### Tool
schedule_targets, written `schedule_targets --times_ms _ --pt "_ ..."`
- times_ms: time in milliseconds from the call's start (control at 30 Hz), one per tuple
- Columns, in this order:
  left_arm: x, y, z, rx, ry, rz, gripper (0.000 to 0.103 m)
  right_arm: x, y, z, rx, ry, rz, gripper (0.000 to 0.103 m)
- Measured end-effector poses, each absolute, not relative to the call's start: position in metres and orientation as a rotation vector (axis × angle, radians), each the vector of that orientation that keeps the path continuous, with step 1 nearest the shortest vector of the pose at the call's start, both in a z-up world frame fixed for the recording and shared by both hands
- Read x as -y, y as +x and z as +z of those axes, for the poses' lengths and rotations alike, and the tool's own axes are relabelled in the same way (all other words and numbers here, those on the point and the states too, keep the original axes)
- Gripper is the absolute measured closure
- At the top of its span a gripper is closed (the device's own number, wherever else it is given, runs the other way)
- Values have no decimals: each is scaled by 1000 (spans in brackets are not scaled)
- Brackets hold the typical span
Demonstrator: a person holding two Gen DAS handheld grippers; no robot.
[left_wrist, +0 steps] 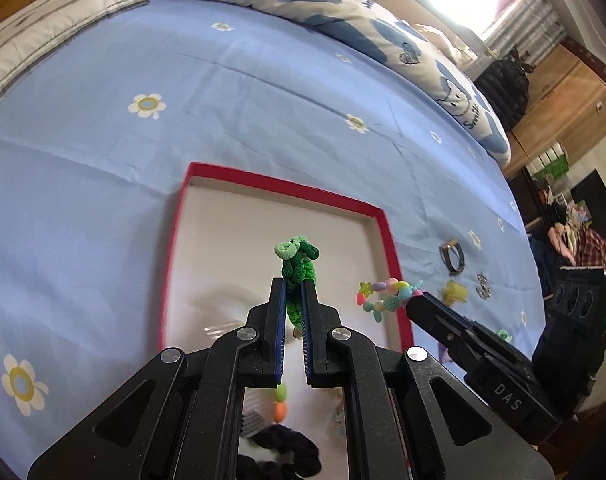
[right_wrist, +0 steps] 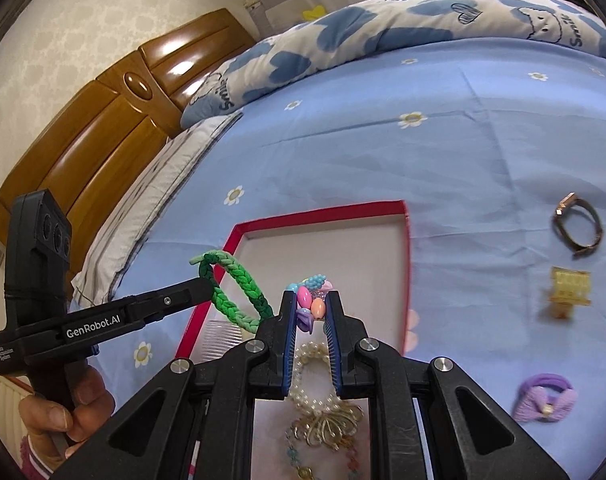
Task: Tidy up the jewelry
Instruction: 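Grasp the pastel beaded hair clip with the right tool while the left tool holds the green tie, then lower both items into the red box and open both tools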
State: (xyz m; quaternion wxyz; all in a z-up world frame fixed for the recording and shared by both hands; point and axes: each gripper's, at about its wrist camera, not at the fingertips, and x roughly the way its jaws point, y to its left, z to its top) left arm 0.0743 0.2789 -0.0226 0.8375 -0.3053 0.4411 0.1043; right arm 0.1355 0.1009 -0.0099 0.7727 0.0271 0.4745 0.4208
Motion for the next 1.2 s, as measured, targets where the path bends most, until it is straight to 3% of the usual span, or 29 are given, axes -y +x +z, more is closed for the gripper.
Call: schedule_targets --times_ms 967,1133,1200 --pt "-297 80 -68 -1054 -662 297 96 -111 138 -55 -1162 -5 886 85" --pt "-296 79 -64 -1053 -651 304 89 -111 137 -53 -1162 0 891 85" --pt "-295 78 -61 -1048 -648 305 80 -111 136 -51 -1159 2 894 84"
